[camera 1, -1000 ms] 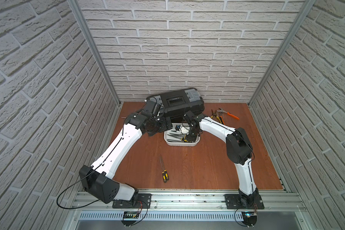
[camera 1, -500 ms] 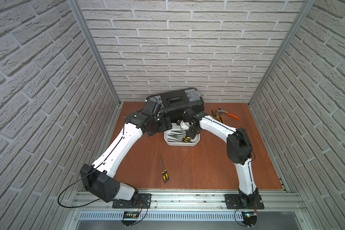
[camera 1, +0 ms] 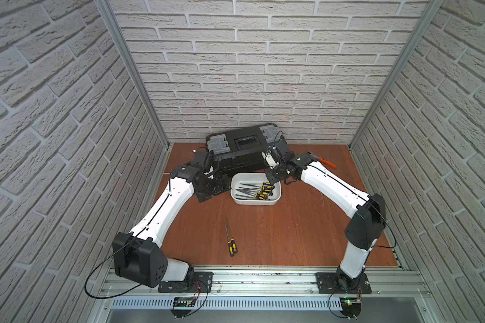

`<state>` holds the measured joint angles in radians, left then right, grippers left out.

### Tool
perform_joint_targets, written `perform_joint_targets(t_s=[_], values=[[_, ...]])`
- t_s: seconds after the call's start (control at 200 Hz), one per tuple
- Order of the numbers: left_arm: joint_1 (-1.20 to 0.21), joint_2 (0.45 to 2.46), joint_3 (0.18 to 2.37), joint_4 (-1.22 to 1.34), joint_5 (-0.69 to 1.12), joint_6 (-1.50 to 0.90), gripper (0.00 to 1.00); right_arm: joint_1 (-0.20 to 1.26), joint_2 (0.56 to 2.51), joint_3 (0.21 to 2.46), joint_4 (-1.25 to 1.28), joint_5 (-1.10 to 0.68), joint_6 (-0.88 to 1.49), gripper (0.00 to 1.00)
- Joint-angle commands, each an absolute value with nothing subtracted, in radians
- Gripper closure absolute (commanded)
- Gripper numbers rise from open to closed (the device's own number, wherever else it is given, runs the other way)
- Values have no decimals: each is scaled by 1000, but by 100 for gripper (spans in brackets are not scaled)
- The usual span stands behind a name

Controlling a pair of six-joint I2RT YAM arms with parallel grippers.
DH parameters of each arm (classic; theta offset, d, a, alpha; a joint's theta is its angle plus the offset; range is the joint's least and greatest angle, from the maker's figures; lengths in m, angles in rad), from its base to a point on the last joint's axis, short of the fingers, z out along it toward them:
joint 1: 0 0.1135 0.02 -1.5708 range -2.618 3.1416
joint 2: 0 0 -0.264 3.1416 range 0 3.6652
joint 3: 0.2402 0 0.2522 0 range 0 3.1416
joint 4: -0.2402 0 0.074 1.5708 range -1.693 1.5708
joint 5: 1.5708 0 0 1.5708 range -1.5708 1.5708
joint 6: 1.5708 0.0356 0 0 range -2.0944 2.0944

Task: Put the file tool into the storage box
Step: Place the file tool in the storage box, then pick up the file tool from the center of the board.

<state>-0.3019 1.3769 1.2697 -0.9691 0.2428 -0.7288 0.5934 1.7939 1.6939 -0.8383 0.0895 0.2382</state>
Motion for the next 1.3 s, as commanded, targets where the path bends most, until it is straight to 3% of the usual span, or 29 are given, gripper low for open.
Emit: perform_joint_targets(t_s=[0.0,0.305,0.6,1.295], values=[[-290,1334,1202,-972,310,-696,2,687,1750,1591,-798,71,543,66],[-135,1304,1015,-871,445,-659,2,941,1785,1435,-726,55,789,64],[-67,1265,902,-963,475,-598,3,1052,1900,1423,-707,-66,799,63],[-49,1121,877,-1016,372,-659,2,1121,2094,1582,-775,-127,718,61]])
